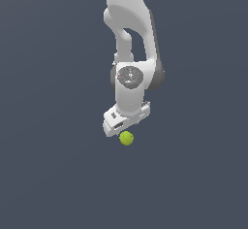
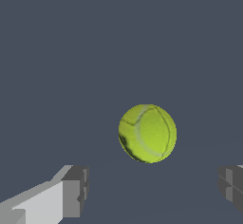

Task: Pick up the object and move it to a goal position.

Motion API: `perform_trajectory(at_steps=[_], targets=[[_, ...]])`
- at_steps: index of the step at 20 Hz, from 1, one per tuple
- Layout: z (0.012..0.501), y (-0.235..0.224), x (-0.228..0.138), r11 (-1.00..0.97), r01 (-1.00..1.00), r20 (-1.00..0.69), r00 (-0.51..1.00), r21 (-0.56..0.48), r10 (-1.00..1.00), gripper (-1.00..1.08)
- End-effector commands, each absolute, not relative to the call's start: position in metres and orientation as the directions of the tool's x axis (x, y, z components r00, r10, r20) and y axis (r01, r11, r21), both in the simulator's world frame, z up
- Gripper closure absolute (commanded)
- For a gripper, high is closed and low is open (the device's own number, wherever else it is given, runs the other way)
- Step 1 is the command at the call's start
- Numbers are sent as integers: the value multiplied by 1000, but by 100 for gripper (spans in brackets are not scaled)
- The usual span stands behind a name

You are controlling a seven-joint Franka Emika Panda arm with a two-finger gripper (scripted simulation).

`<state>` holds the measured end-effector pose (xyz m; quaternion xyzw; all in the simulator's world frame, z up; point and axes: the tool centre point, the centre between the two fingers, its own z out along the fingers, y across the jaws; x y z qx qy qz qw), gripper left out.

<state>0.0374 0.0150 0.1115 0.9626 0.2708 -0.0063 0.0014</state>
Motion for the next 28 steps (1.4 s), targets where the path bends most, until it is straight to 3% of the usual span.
perform_trajectory(at_steps=[1, 17, 28], targets=[[105, 14, 42, -826, 564, -9, 826, 0, 564, -92], [88, 12, 51, -768, 641, -1, 768, 0, 641, -92], [42, 12, 50, -764, 645, 0, 764, 0, 645, -92]])
